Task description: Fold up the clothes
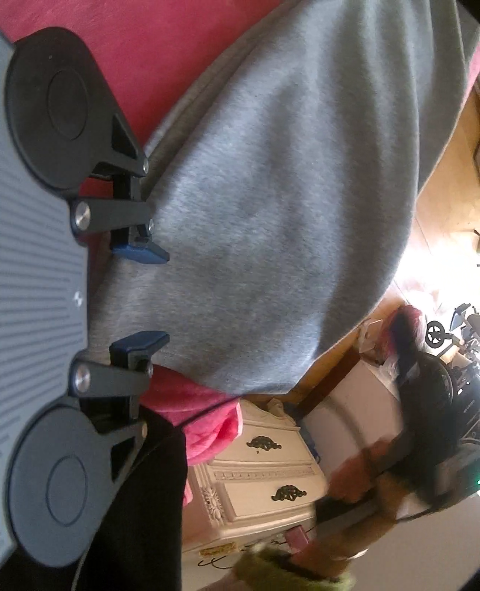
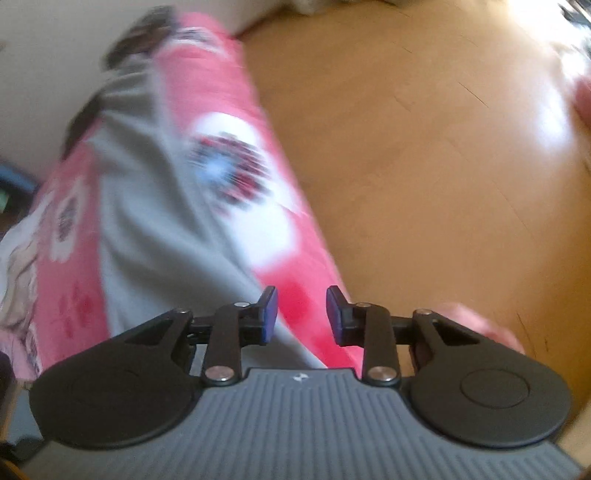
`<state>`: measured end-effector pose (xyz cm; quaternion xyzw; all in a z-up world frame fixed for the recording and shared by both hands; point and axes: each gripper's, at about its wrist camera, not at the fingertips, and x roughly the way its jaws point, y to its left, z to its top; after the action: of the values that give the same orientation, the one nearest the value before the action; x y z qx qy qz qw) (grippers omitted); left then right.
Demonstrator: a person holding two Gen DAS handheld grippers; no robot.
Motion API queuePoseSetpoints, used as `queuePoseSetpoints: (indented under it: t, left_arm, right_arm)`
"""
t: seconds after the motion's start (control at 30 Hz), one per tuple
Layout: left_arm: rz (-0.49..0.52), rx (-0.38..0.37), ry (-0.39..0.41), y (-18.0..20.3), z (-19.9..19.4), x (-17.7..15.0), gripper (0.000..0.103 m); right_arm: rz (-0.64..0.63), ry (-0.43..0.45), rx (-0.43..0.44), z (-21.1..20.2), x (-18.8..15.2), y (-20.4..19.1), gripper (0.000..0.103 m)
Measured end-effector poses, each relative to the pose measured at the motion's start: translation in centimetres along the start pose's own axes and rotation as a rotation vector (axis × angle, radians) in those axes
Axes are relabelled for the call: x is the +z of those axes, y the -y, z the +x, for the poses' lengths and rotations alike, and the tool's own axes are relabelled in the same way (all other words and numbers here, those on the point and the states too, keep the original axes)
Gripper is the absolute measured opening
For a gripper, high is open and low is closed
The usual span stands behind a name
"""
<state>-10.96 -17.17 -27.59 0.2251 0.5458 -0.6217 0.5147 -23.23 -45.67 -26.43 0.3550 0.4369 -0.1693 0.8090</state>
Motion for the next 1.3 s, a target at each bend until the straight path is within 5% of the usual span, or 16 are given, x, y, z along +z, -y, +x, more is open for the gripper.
queuePoseSetpoints:
  t: [0.2, 0.43, 0.5, 0.57, 0.7, 0.9, 1.0, 1.1, 1.3]
  left_arm:
    - [-0.013, 0.028, -0.006, -0.5, 0.1, -0.3, 0.040]
    - [-0.018, 0.036, -0.038, -1.0, 1.1, -0.2, 0.041]
    - [-0.008, 0.042, -0.051, -1.0, 1.4, -0.2, 0.041]
    - [0.005, 0.043, -0.062, -0.9, 1.6, -0.1, 0.041]
    - [0.010, 0.037, -0.087, -0.9, 1.9, -0.2, 0.041]
    - [0.022, 0.039, -0.104, -0.6, 2.1, -0.5, 0.041]
    - [0.033, 0.043, -0.110, -0.5, 1.9, -0.7, 0.041]
    - [0.029, 0.045, -0.113, -0.5, 1.9, -0.9, 0.041]
    - [0.039, 0.053, -0.123, -0.4, 1.7, -1.3, 0.041]
  right_arm:
    - [-0.277, 0.046, 0.011, 5.5, 4.9, -8.2, 0.031]
    - [-0.547, 0.081, -0.075, 9.8, 5.4, -13.0, 0.031]
    - [-0.592, 0.091, -0.103, 10.2, 5.1, -13.5, 0.007]
    - [-0.623, 0.132, -0.114, 9.8, 4.8, -14.0, 0.003]
    - [-0.585, 0.219, -0.119, 8.9, 5.5, -14.1, 0.002]
    - [-0.423, 0.150, -0.145, 11.7, 6.7, -10.8, 0.005]
    - [-0.313, 0.196, -0.116, 9.7, 7.0, -9.2, 0.008]
    - [-0.277, 0.254, -0.052, 5.8, 6.0, -7.7, 0.009]
    - [-0.286, 0.135, 0.072, 0.9, -1.3, -4.2, 0.010]
